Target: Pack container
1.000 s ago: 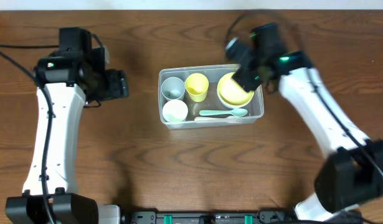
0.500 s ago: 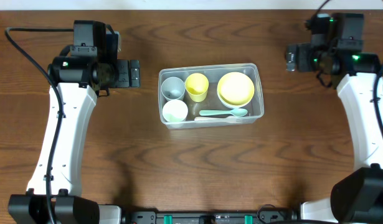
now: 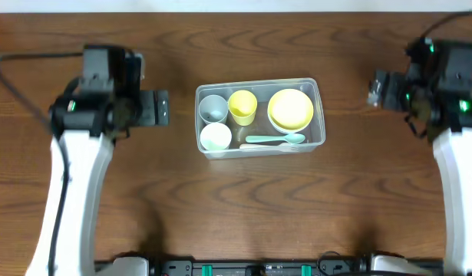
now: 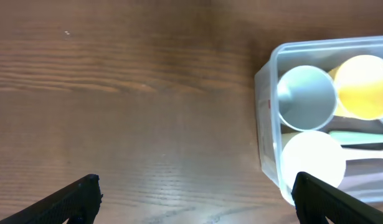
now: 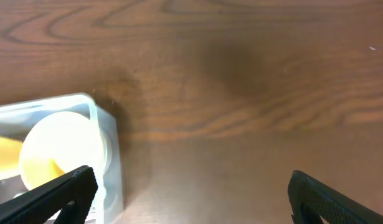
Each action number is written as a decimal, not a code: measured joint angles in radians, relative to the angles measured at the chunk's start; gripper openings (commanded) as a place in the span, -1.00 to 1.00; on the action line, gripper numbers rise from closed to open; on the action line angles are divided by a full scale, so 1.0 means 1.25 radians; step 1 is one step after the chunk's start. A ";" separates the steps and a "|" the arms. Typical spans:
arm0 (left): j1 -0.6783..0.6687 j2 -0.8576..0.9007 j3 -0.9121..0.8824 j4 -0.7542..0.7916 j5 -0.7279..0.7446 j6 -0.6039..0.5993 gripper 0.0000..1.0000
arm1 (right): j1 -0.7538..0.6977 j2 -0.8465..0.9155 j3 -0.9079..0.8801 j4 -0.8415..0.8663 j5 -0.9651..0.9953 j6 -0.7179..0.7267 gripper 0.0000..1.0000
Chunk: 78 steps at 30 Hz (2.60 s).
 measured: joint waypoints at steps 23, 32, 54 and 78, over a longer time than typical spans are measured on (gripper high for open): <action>0.000 -0.676 -0.561 0.154 -0.003 -0.081 0.96 | 0.005 -0.675 -0.536 0.041 0.036 0.092 0.99; 0.000 -0.676 -0.562 0.154 -0.003 -0.088 0.96 | 0.005 -0.675 -0.539 -0.018 0.036 0.095 0.98; 0.000 -0.675 -0.563 0.154 -0.003 -0.088 0.96 | 0.081 -0.927 -0.689 0.132 0.034 0.079 0.98; 0.000 -0.675 -0.564 0.155 -0.003 -0.088 0.96 | 0.143 -1.085 -1.056 0.606 0.035 -0.091 0.99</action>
